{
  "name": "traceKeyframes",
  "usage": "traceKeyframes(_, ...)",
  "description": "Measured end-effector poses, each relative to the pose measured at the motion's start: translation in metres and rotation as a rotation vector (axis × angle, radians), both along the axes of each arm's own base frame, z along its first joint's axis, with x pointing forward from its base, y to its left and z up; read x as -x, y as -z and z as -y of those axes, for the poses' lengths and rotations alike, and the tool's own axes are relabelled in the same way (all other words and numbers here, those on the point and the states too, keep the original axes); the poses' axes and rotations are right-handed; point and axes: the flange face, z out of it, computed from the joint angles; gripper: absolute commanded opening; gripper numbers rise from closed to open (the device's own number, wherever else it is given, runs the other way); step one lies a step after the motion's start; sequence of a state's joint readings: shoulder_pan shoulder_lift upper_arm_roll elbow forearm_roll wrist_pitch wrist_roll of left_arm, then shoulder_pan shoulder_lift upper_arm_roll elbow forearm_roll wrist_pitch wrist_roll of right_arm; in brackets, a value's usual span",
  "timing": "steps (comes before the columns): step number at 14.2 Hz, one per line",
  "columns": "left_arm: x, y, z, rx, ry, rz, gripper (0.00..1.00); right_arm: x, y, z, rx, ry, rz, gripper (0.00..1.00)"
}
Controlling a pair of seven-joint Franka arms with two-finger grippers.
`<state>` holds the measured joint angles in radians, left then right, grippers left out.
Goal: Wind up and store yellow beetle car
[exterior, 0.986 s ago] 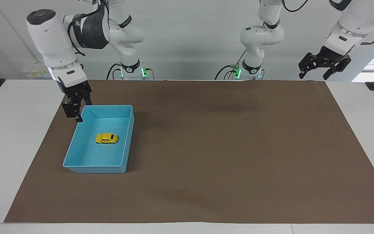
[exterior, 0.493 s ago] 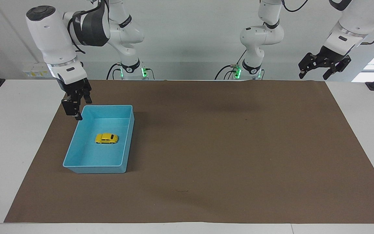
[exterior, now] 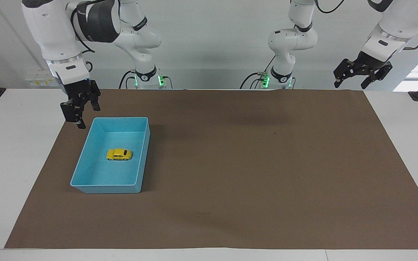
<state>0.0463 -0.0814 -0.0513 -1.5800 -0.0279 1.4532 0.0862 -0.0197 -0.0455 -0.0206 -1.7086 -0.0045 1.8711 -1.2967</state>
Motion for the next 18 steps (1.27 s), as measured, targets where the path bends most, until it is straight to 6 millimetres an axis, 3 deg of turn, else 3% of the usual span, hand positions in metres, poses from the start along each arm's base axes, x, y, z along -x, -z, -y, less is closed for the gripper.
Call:
traceKeyframes(9, 0.000, 0.000, 0.000, 0.000, 0.000, 0.000, 1.00, 0.010, -0.021, -0.004, -0.105, 0.570, -0.053, 1.00)
traceKeyframes(13, 0.000, 0.000, 0.000, 0.000, 0.000, 0.000, 1.00, 0.017, -0.030, -0.015, -0.138, 0.856, -0.093, 1.00)
traceKeyframes(18, 0.000, 0.000, 0.000, 0.000, 0.000, 0.000, 1.00, 0.018, -0.033, -0.026, -0.156, 0.980, -0.094, 1.00)
